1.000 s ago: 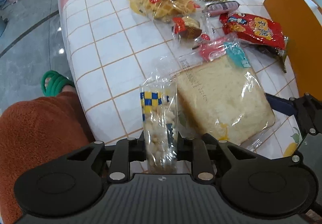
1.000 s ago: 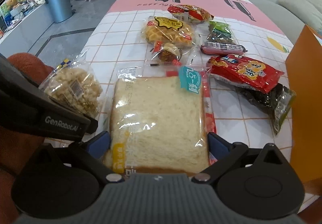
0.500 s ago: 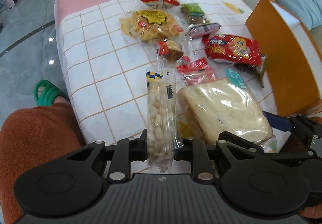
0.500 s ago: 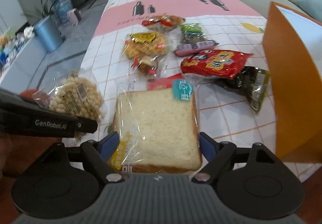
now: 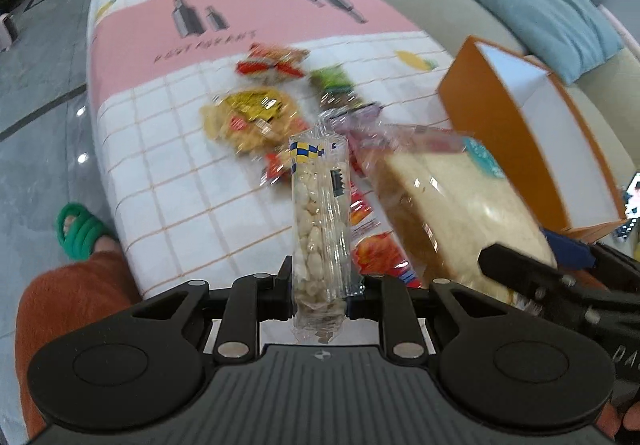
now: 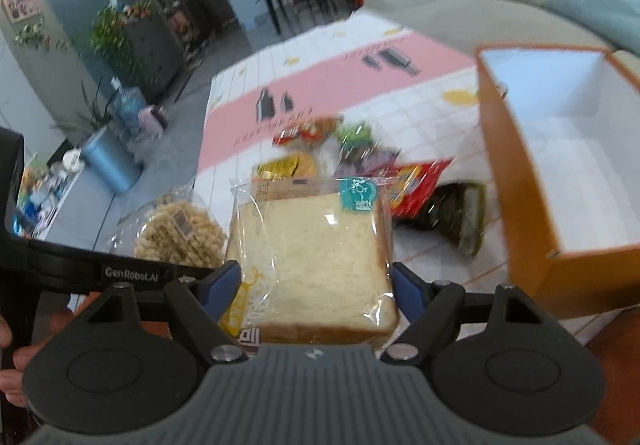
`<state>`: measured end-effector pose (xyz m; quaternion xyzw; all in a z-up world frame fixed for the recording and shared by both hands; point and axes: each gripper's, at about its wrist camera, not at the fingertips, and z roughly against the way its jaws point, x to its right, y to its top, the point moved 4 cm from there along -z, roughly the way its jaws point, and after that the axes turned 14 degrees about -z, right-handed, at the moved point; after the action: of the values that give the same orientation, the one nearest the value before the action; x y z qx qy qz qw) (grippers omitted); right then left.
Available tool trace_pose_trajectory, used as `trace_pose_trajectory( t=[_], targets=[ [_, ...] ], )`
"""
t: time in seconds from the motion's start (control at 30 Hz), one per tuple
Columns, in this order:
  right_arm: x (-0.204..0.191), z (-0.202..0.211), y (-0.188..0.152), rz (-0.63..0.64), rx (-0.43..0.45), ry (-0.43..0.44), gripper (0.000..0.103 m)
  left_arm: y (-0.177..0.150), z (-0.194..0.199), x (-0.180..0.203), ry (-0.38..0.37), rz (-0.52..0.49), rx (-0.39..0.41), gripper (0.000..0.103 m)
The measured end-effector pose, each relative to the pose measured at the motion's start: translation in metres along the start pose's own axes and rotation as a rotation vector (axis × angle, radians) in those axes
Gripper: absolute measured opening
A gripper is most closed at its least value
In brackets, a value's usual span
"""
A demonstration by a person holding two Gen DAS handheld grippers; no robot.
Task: Organize snacks
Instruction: 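Carry the peanut bag and bread slice into the orange box and release both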
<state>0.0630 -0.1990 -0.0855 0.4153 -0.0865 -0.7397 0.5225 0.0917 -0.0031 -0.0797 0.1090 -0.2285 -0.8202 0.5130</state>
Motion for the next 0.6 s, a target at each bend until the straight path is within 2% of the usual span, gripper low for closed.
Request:
trace_pose_trajectory(
  t=[0.17,0.37,0.5,0.6],
  targets=[
    [0.01,0.025,0.03,0.01,0.112,-0.042,0.077,0.029,0.011,0.02,-0.018,-0.052,0.046,0.024],
    [0.039,0.051,0.069,-0.003,0.199,-0.141,0.077,0.078,0.024,0.061,-0.092,-0.126,0.127,0.024],
    [0.07,0.062,0.087,0.013,0.225,-0.255,0.077,0.104,0.021,0.098,-0.152,-0.197,0.152,0.024],
    [0.098,0.063,0.099,0.031,0.204,-0.338,0.076,0.122,0.013,0.125,-0.183,-0.251,0.155,0.024]
  ],
)
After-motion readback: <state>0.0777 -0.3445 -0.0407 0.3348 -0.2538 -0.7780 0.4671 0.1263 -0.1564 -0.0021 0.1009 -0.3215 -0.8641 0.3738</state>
